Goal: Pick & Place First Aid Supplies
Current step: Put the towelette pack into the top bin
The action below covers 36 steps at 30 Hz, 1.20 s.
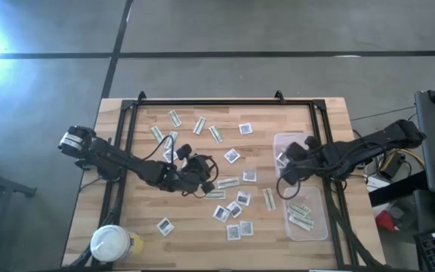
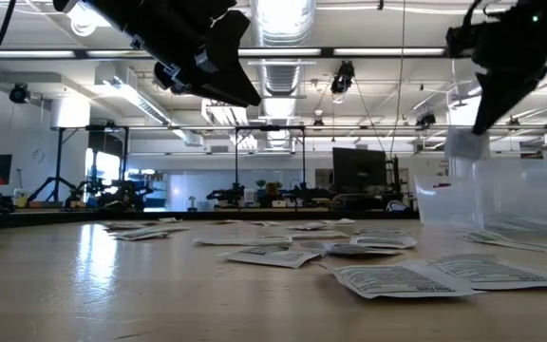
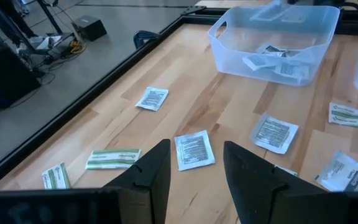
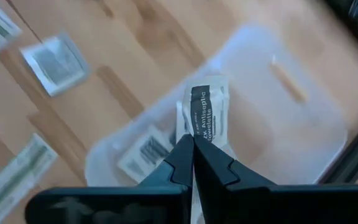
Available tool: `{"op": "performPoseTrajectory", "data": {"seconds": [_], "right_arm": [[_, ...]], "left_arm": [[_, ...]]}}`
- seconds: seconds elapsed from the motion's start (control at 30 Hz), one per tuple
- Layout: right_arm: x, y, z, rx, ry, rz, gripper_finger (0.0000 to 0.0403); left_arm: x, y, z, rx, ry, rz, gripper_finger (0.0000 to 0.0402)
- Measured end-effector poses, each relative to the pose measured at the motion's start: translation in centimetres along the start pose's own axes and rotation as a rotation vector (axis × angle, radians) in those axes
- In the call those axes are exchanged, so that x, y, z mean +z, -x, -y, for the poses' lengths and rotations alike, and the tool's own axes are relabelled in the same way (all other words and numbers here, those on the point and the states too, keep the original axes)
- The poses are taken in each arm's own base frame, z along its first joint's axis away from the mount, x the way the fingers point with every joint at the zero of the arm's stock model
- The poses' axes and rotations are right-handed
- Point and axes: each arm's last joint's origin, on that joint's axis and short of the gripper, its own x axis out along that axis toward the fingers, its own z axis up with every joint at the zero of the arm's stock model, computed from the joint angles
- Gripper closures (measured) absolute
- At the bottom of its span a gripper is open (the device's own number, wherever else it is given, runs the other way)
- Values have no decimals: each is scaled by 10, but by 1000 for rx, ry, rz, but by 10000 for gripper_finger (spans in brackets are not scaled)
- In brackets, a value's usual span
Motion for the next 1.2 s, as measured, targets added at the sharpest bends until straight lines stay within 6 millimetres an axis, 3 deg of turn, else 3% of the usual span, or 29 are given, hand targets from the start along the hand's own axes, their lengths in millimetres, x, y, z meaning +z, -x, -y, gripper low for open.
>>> {"op": "performPoseTrajectory", "data": {"seconds": [0.33, 0.97, 1.2], "right_arm": [[-17, -25, 7, -27, -32, -158, 394], [-18, -36, -1, -79, -10, -207, 394], [-18, -36, 0, -79, 1, -201, 358]], "left_arm": [[0, 0, 0, -10, 1, -3, 259], [0, 0, 0, -11, 0, -4, 259], [0, 0, 0, -11, -2, -5, 259]]}}
